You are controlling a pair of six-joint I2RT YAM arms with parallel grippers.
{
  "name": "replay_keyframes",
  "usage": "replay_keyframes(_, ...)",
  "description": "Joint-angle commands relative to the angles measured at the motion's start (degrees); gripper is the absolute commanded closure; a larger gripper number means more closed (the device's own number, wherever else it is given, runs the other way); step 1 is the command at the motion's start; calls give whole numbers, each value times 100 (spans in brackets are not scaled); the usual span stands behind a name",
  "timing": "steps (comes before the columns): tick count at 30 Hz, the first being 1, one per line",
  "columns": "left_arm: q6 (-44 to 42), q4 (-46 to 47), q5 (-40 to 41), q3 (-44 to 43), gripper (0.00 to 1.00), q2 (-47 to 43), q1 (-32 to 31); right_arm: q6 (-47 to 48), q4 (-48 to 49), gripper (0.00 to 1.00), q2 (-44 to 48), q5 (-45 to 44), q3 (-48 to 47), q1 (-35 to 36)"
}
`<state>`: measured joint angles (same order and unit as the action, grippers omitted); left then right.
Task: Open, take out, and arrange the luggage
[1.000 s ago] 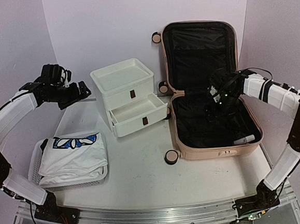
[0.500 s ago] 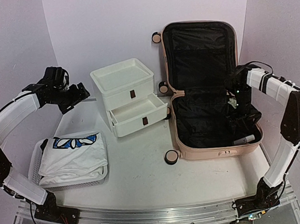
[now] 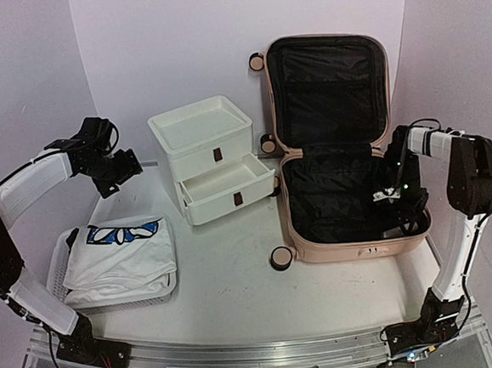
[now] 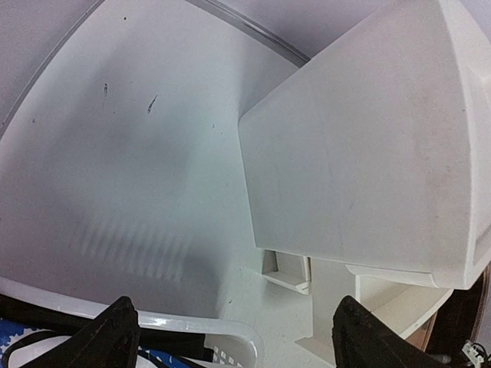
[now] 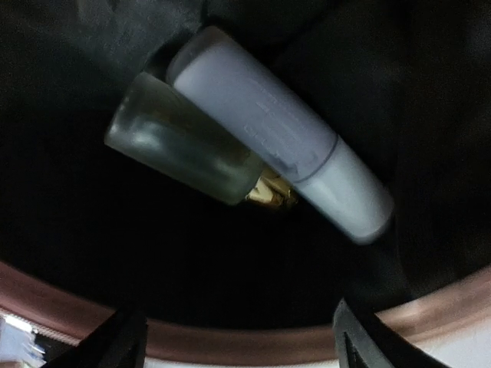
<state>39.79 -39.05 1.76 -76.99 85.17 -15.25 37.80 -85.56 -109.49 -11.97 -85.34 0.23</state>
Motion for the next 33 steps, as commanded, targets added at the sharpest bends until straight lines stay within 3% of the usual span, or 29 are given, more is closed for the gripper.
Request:
replay_keyframes(1, 232, -256, 362, -279, 15, 56, 42, 1338, 222, 22, -465, 153, -313, 36)
replay_keyframes(14, 644, -418, 766, -249, 20, -15, 52, 2409, 1597, 20, -1110, -550, -62, 39)
replay_keyframes(21, 499, -429, 578, -386, 20, 157, 56, 2398, 2095, 34, -1169, -513, -25, 91)
replay_keyframes(33, 728, -432, 577, -107, 20, 46, 57, 2343, 3037, 37, -1215, -417, 445, 289)
